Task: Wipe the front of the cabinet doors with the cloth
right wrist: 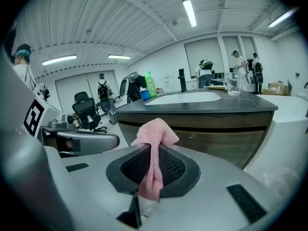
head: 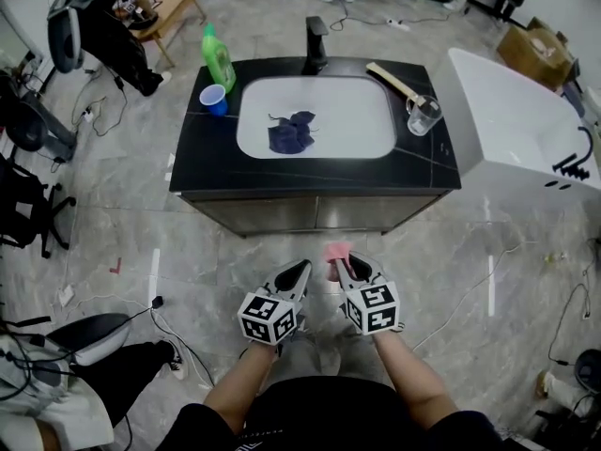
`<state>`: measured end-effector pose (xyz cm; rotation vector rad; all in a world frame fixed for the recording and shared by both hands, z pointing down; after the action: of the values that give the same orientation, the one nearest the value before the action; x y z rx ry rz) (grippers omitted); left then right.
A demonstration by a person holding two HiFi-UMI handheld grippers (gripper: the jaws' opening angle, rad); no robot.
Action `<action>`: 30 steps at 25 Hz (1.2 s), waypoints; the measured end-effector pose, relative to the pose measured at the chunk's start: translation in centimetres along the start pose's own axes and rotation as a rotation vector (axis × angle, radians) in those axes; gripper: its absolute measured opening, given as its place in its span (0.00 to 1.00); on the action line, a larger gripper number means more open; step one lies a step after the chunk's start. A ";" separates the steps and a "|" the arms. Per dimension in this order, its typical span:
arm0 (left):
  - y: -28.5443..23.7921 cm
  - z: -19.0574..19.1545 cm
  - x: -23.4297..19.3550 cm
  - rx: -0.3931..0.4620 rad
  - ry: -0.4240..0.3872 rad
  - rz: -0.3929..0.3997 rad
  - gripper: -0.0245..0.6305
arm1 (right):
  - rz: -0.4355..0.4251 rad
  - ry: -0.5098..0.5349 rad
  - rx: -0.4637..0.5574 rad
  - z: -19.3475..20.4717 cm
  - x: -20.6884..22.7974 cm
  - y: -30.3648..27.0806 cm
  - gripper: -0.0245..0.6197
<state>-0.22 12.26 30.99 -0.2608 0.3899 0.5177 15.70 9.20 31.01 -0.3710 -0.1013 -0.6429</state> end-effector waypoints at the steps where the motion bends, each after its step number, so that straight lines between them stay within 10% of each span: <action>1: 0.3 -0.3 0.2 0.002 -0.007 0.006 0.05 | 0.003 -0.002 0.004 -0.2 -0.2 0.3 0.12; 30: 6.4 -3.4 3.8 0.112 -0.043 -0.012 0.05 | -0.017 -0.003 0.115 -2.7 -4.9 7.2 0.12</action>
<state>-1.59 18.11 25.41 -0.1435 0.3740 0.4867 16.06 16.23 25.27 -0.2599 -0.1436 -0.6504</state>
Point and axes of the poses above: the fingertips, and each gripper's own axes: y backward along the fingers, x to its right, z out of its underside, the point moved 8 cm from there along y, backward along the fingers, and after that the axes turned 13 degrees about x, right-handed, at the moved point
